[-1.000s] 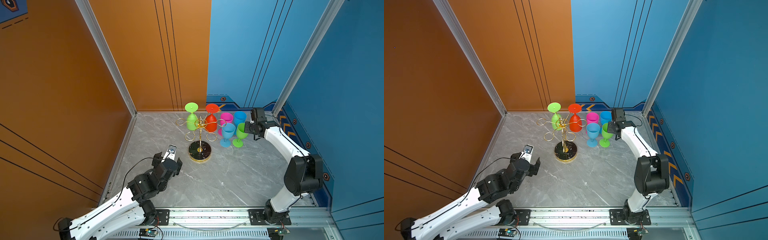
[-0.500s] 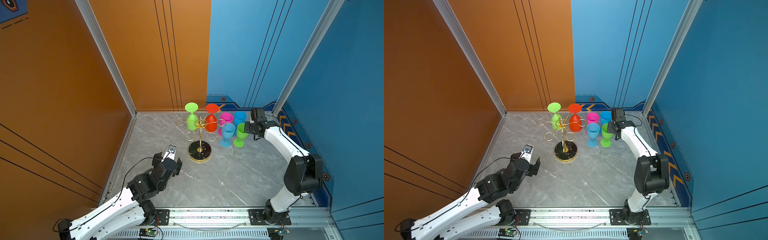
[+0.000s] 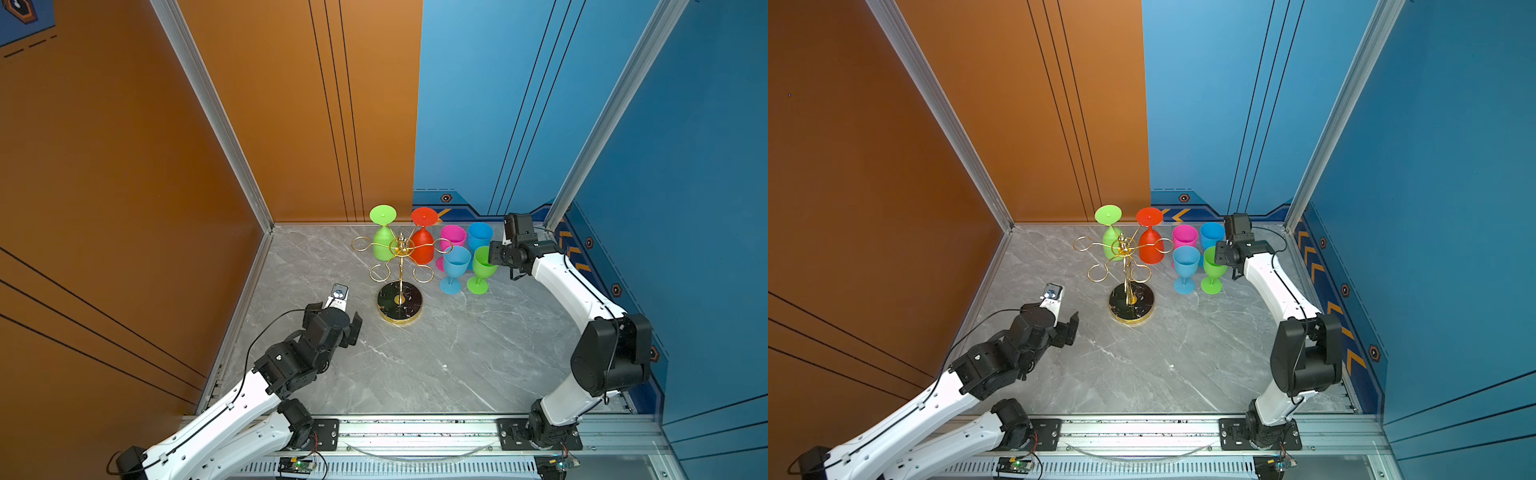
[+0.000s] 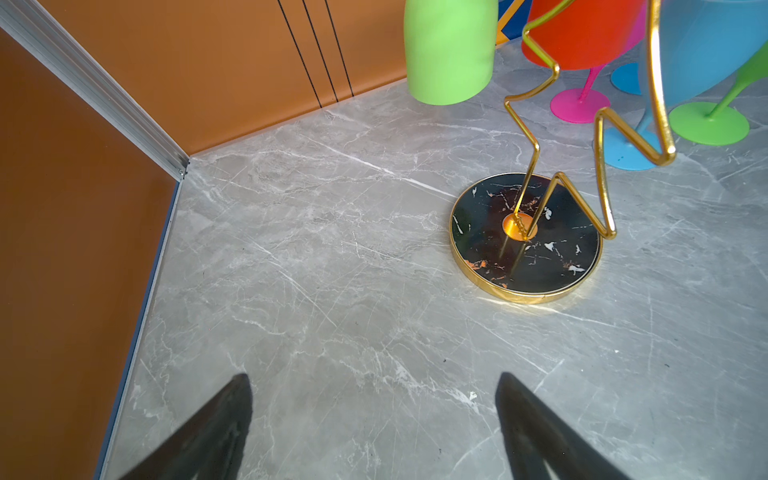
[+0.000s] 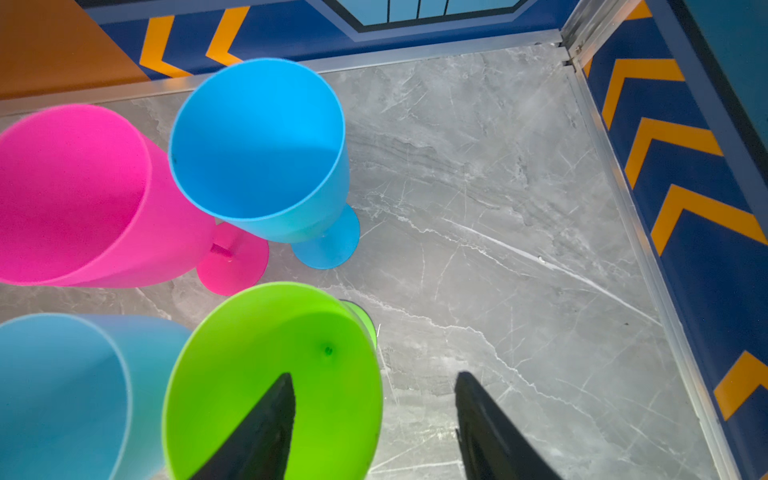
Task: Take the wine glass off the wine glass rack
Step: 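Reach the right gripper to the red glass hanging on the rack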
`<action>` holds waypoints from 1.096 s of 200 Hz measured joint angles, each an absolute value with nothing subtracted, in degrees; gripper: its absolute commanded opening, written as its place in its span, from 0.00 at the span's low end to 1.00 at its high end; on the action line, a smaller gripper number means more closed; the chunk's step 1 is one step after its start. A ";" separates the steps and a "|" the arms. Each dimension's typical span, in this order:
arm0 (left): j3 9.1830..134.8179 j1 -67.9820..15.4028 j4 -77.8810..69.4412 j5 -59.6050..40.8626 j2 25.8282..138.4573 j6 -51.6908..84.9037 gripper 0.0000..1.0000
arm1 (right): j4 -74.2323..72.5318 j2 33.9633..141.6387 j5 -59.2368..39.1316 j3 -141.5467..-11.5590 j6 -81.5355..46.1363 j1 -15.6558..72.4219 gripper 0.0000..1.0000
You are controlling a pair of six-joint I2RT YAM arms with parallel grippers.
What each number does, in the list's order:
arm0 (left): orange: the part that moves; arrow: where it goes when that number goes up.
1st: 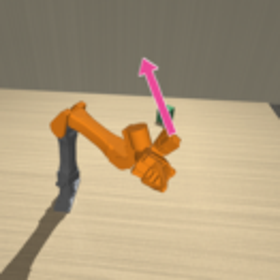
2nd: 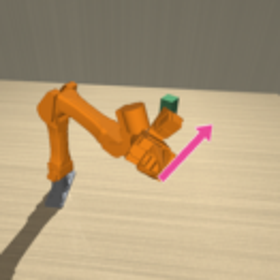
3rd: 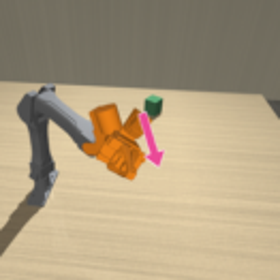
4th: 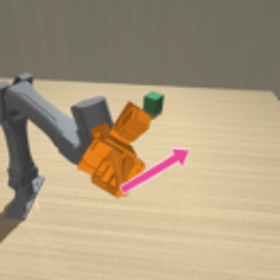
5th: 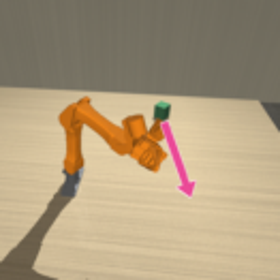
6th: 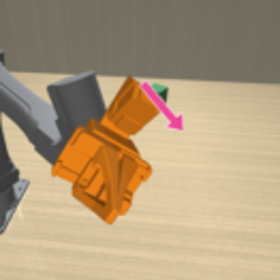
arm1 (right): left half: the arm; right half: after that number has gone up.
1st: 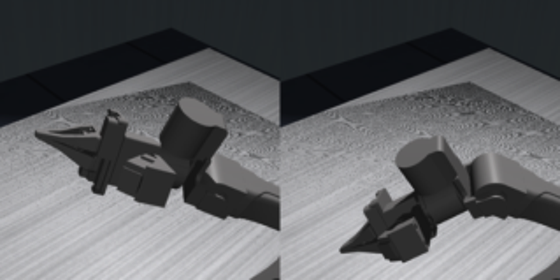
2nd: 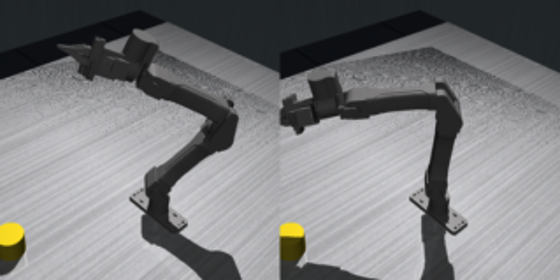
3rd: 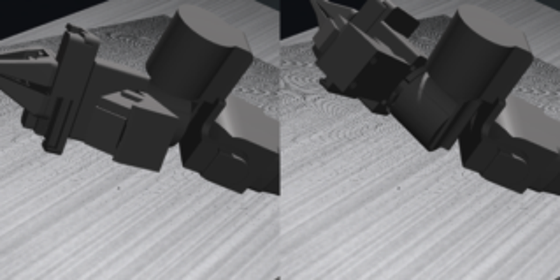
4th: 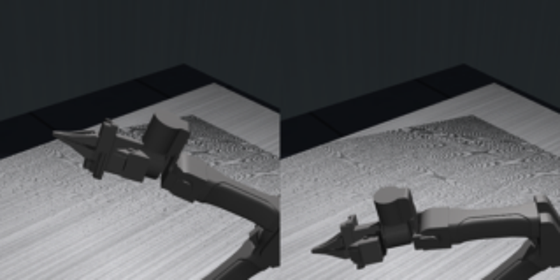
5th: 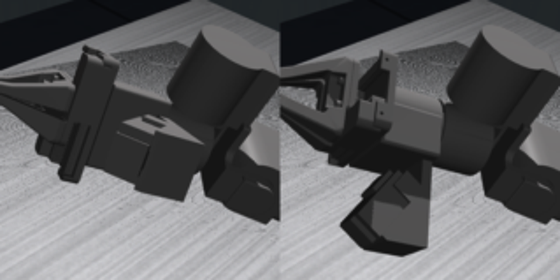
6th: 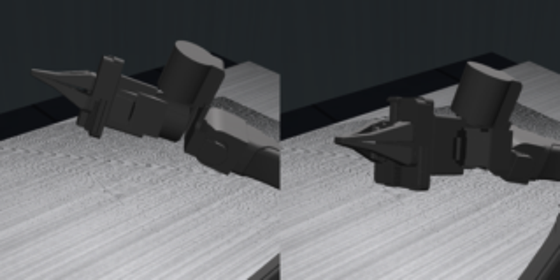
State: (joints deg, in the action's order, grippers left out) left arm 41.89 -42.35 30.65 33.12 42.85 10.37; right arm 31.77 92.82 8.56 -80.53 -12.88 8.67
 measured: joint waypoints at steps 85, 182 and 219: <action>42.87 -31.66 30.68 24.75 42.37 11.07 0.92 | 34.98 83.66 4.49 -81.19 -11.81 8.67 0.85; 43.42 -21.17 31.05 17.93 42.24 12.10 0.92 | 36.62 79.70 -14.98 -84.38 -12.43 9.17 0.82; 43.66 -19.16 31.16 17.19 42.26 12.71 0.92 | 36.69 79.94 -21.69 -87.72 -13.17 10.44 0.80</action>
State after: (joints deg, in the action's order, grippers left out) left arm 43.66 -19.16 31.16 17.19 42.26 12.71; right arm 36.69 79.94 -21.69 -87.72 -13.17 10.44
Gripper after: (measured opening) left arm 0.919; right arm 0.809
